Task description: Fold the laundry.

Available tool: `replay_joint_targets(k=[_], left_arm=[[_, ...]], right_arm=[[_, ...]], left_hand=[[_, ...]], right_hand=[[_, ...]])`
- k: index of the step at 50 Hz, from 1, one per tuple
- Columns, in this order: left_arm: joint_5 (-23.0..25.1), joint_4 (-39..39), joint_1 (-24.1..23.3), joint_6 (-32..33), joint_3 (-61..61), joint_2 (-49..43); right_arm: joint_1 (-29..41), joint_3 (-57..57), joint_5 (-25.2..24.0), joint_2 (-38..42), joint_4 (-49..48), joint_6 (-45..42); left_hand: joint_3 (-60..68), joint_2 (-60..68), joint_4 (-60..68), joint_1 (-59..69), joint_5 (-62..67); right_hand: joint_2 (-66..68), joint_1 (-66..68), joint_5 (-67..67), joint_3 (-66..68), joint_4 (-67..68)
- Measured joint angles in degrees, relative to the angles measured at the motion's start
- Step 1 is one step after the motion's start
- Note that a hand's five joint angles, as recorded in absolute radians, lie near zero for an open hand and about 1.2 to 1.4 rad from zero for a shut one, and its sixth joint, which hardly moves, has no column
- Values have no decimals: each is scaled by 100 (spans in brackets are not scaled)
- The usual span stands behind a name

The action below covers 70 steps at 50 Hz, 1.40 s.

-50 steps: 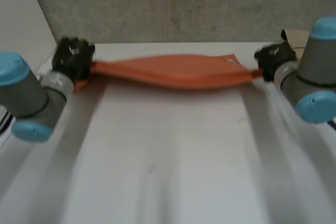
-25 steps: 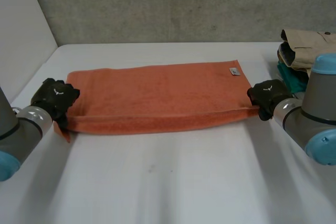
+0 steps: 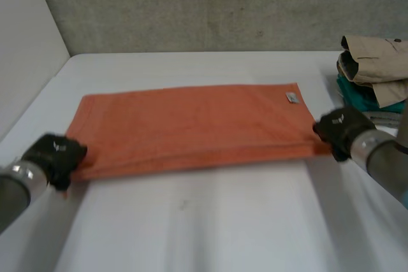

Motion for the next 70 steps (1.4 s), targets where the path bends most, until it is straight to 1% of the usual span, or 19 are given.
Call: replay_joint_targets(k=[1, 5, 9, 12, 18, 19, 25, 31, 39, 41, 42, 44, 46, 47, 53, 57, 62, 65, 70], left_arm=[[9, -273, 31, 223, -317, 288], [36, -936, 206, 1050, -957, 808], [49, -1153, 361, 1788, -1112, 941], [47, -924, 377, 2039, -906, 786], [16, 229, 44, 1775, -70, 56], [2, 631, -132, 1619, 227, -216], [-45, 1766, -815, 1186, 1434, -1378], [-187, 1998, -1081, 1121, 2416, -2281], [-1016, 1871, -1319, 1161, 3854, -3396], [-1124, 1854, -1356, 1157, 4024, -3509], [-1189, 1844, -1393, 1151, 4132, -3582], [-1245, 1835, -1468, 1140, 4235, -3660], [-1245, 1833, -1595, 1127, 4268, -3686], [-1238, 1831, -1633, 1123, 4262, -3683], [-1174, 1809, -1836, 1017, 4071, -3417], [-1124, 1766, -1863, 793, 3628, -2828], [-929, 1744, -1812, 283, 2864, -1944], [-685, 1751, -1746, -77, 2438, -1526], [-225, 1780, -1607, -616, 1912, -1102]], right_arm=[[-68, 229, 12, -235, 417, -491], [-314, 701, 8, -688, 1388, -1568], [-488, 803, -6, -825, 1630, -1857], [-532, 653, -17, -690, 1412, -1667], [-411, 41, 8, -61, 666, -982], [-342, -170, 37, 138, 451, -812], [-122, -1061, 373, 1009, -369, -456], [-49, -1663, 617, 1559, -881, -449], [100, -2653, 726, 2374, -1300, -492], [131, -2800, 768, 2489, -1326, -477], [157, -2891, 810, 2557, -1341, -456], [220, -3036, 919, 2654, -1369, -374], [297, -3098, 1014, 2678, -1374, -215], [307, -3098, 1025, 2674, -1372, -188], [386, -2692, 1055, 2256, -1327, 365], [360, -1928, 860, 1458, -1208, 749], [174, -679, 336, 227, -736, 1061], [-126, -101, 55, -210, -439, 1169], [-699, 666, -469, -510, -259, 1264]], left_hand=[[1, 0, 0, 0, 0], [2, 3, 0, 0, 0], [3, 3, 18, 0, 0], [3, 3, 20, 0, 0], [3, 3, 21, 0, 0], [3, 4, 22, 0, 0], [4, 4, 22, 0, 62], [4, 5, 22, 0, 62], [4, 5, 22, 0, 62], [-1101, -1101, -1087, -1128, -1026], [-2425, -2449, -2319, -2687, -2243], [-3962, -4128, -4040, -4474, -3936], [-5501, -5538, -5599, -5487, -5307], [-5599, -5625, -5688, -5487, -5376], [-5641, -5688, -5721, -5488, -5380], [-5641, -5688, -5721, -5487, -5380], [-5641, -5688, -5721, -5488, -5380], [-5641, -5689, -5721, -5487, -5380], [-5641, -5689, -5721, -5488, -5380]], right_hand=[[0, 0, 0, 0, 0], [0, 0, 0, 0, 0], [0, 0, 0, 0, 0], [0, 0, 8, 0, 0], [0, 0, 52, 0, 0], [0, 0, 85, 0, 0], [0, 54, 95, 0, 0], [0, 54, 94, 0, 0], [-66, -5, -24, -29, -73], [-1059, -1069, -1055, -1051, -1103], [-2346, -2206, -2215, -2291, -2234], [-4425, -4214, -4376, -4244, -4303], [-5432, -5112, -5492, -5452, -5519], [-5494, -5133, -5548, -5523, -5584], [-5578, -5147, -5587, -5634, -5706], [-5578, -5147, -5587, -5634, -5707], [-5303, -5031, -5387, -5367, -5447], [-4606, -4292, -4675, -4680, -4743], [-4315, -3945, -4324, -4323, -4390]])
